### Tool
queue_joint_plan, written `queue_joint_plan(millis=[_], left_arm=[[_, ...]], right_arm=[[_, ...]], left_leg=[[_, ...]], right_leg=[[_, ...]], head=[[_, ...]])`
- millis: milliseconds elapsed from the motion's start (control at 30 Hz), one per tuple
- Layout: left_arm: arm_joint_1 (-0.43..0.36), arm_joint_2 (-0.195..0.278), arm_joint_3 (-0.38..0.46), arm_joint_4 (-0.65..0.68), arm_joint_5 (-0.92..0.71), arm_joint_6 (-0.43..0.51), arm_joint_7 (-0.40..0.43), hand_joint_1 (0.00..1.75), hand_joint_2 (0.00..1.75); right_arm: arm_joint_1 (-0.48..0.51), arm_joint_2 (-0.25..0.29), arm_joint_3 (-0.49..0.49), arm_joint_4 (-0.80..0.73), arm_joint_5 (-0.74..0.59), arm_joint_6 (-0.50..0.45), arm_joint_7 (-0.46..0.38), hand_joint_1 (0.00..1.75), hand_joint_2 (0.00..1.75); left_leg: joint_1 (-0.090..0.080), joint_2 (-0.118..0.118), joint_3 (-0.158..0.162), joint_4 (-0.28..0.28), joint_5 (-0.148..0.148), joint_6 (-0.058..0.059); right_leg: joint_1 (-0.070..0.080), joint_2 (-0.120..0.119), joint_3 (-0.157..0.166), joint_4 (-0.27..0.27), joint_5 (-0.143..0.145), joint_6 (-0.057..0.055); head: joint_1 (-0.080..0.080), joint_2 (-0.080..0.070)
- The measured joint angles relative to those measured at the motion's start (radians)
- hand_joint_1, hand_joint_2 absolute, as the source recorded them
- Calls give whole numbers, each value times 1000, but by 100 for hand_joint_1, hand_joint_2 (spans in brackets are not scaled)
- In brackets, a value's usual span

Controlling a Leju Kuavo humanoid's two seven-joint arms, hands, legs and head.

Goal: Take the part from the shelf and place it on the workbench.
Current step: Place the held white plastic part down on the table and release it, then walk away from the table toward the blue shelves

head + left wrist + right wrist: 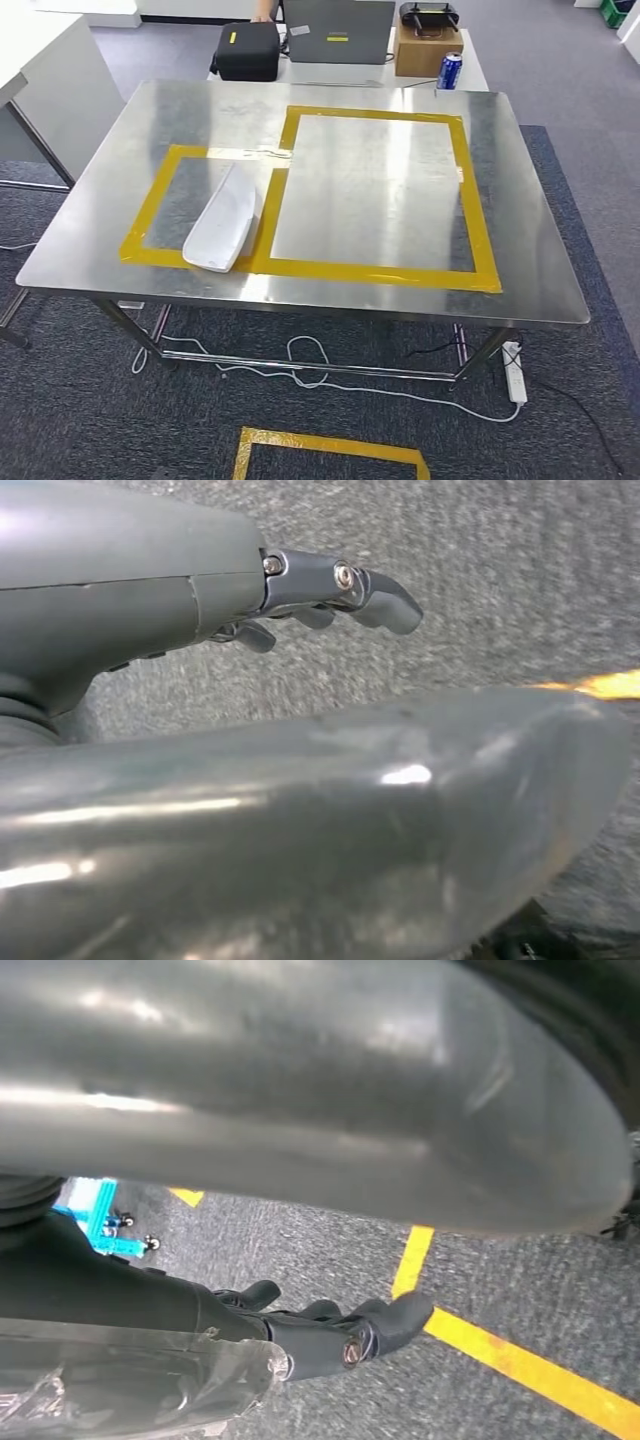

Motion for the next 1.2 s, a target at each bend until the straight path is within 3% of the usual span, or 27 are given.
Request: queue_joint_plan(millis=[33,100,133,167,200,233,300,367,400,467,500,567,633,667,700,733,800,867,900,967,1000,1033,1133,1167,1200], left_arm=[[0,2,0,1,2,0,-2,0,0],[0,5,1,2,3,1,-4,0,0],[1,6,1,2,4,0,-6,0,0],[1,6,1,3,5,-1,-8,0,0],[1,5,1,4,8,-4,-9,0,0],[1,3,2,6,11,-9,-11,0,0],[1,-4,1,10,7,-20,-9,0,0],[3,-9,-3,13,-14,-29,-3,0,0],[4,-10,-6,15,-24,-36,2,0,0],[8,-11,-9,18,-33,-50,23,0,0],[12,-11,-10,20,-31,-58,36,0,0],[19,-12,-9,21,-19,-66,48,0,0],[22,-14,-7,22,-7,-68,37,0,0],[22,-15,-6,22,-5,-69,31,0,0],[22,-16,-6,22,-5,-70,27,0,0],[22,-18,-6,23,-7,-74,23,0,0],[20,-19,-8,24,-18,-88,15,0,0],[15,-19,-12,25,-27,-98,8,0,0],[13,-19,-14,25,-29,-97,6,0,0],[12,-19,-15,26,-25,-88,-5,0,0],[13,-19,-13,26,-4,-81,-19,0,0],[12,-20,-4,27,35,-73,-43,0,0],[4,-20,53,27,165,-72,-114,0,0],[2,-20,69,27,181,-78,-123,0,0],[2,-22,82,27,186,-82,-125,0,0]], right_arm=[[2,1,0,0,-1,-3,2,0,0],[3,2,0,0,-1,-7,5,0,0],[3,2,0,0,0,-9,8,0,0],[3,2,0,0,0,-12,12,0,0],[2,2,0,0,0,-12,16,0,0],[2,2,0,0,-1,-9,17,0,0],[0,3,0,0,-6,2,11,0,0],[-4,4,-4,0,-15,8,3,0,0],[-6,5,-6,0,-19,8,2,0,0],[-6,7,-11,0,-18,4,7,0,0],[-6,8,-14,0,-21,1,10,0,0],[-6,10,-25,0,-34,0,8,0,0],[-5,10,-38,0,-48,2,3,0,0],[-4,11,-44,0,-51,3,3,0,0],[-4,11,-49,0,-52,2,3,0,0],[-4,12,-53,0,-53,2,3,0,0],[-5,13,-58,0,-51,5,1,0,0],[-6,13,-62,0,-41,12,-7,0,0],[-7,13,-63,0,-34,14,-10,0,0],[-7,13,-66,0,-25,12,-13,0,0],[-5,13,-68,0,-27,8,-16,0,0],[-2,15,-72,0,-34,0,-21,0,0],[2,19,-95,0,-62,-22,-41,0,0],[2,19,-101,0,-66,-24,-46,0,0],[2,20,-106,0,-69,-25,-48,0,0]], left_leg=[[2,2,-12,-1,12,5],[3,4,-37,-1,33,11],[3,4,-51,0,44,10],[3,5,-64,1,55,9],[3,6,-77,2,65,7],[4,6,-89,3,75,4],[4,5,-110,10,90,-4],[2,5,-122,17,103,-16],[1,5,-125,19,110,-21],[3,5,-129,21,117,-32],[4,4,-136,30,102,-38],[6,4,-164,103,19,-47],[6,4,-202,238,-78,-52],[5,4,-211,292,-96,-52],[5,4,-205,318,-90,-51],[5,4,-181,304,-65,-49],[5,4,-81,183,-14,-42],[3,3,20,35,-13,-32],[1,2,45,-6,-20,-27],[-1,3,42,-23,-16,-14],[-1,4,34,-22,-8,-6],[1,6,24,-22,3,1],[1,7,-19,-20,40,13],[1,7,-36,-18,52,12],[1,8,-53,-15,64,11]], right_leg=[[-2,0,-14,37,-41,6],[-5,-1,-46,160,-144,16],[-7,-1,-55,224,-175,20],[-8,-1,-55,265,-184,23],[-8,-1,-36,273,-170,25],[-9,-1,0,244,-143,25],[-11,-1,116,98,-109,26],[-10,2,196,-25,-123,18],[-7,3,208,-51,-133,12],[-6,1,192,-51,-125,-8],[-7,-1,183,-50,-116,-19],[-9,-4,160,-51,-94,-35],[-7,-4,130,-50,-70,-39],[-6,-5,116,-49,-57,-38],[-5,-6,99,-47,-45,-37],[-5,-6,85,-46,-35,-36],[-3,-5,60,-42,-15,-31],[0,-4,44,-35,3,-23],[1,-4,39,-34,12,-18],[-1,-5,33,-34,27,-7],[-2,-5,28,-28,16,-1],[-4,-5,18,-6,-15,6],[-8,-5,-30,168,-165,21],[-8,-5,-37,228,-188,23],[-8,-5,-34,266,-187,25]], head=[[1,0],[5,0],[6,0],[5,0],[5,0],[5,0],[6,0],[5,0],[4,0],[4,0],[2,0],[-2,0],[-6,0],[-6,0],[-6,0],[-5,0],[-6,0],[-6,0],[-6,0],[-5,0],[-5,0],[-3,0],[5,0],[5,0],[6,0]])
